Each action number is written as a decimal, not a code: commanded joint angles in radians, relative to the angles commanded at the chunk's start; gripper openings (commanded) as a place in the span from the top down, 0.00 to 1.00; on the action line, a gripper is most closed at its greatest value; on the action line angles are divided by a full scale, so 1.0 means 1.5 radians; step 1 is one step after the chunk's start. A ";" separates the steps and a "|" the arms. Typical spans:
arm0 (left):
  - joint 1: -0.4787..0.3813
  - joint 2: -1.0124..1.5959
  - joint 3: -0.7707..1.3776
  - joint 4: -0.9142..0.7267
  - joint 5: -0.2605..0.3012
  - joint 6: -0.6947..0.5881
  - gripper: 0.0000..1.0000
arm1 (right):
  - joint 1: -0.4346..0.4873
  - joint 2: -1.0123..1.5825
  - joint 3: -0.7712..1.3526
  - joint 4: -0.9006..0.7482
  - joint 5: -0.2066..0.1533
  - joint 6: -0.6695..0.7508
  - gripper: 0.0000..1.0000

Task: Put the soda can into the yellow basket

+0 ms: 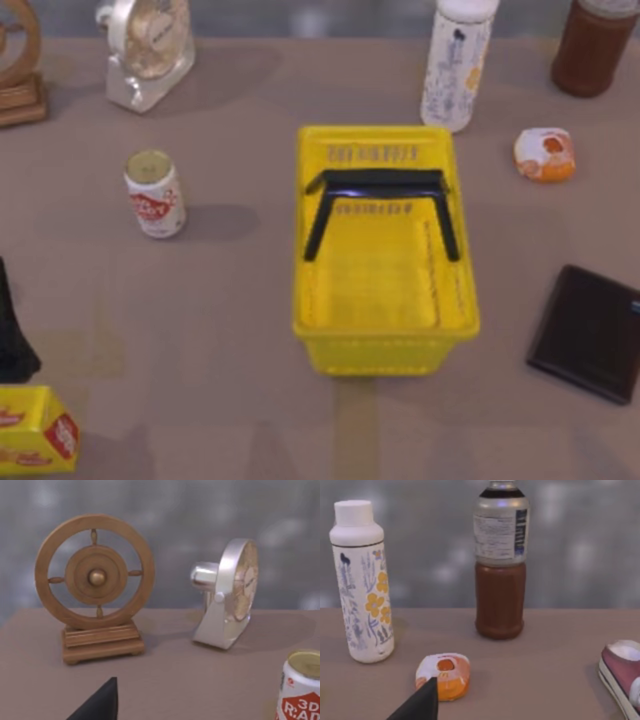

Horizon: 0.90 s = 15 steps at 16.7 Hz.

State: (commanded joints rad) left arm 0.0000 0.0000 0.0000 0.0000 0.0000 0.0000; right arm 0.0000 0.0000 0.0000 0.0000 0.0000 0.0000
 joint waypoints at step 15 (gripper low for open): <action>-0.092 0.538 0.467 -0.393 0.034 0.148 0.00 | 0.000 0.000 0.000 0.000 0.000 0.000 0.00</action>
State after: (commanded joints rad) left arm -0.1384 0.8076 0.7010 -0.5898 0.0516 0.2218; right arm 0.0000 0.0000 0.0000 0.0000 0.0000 0.0000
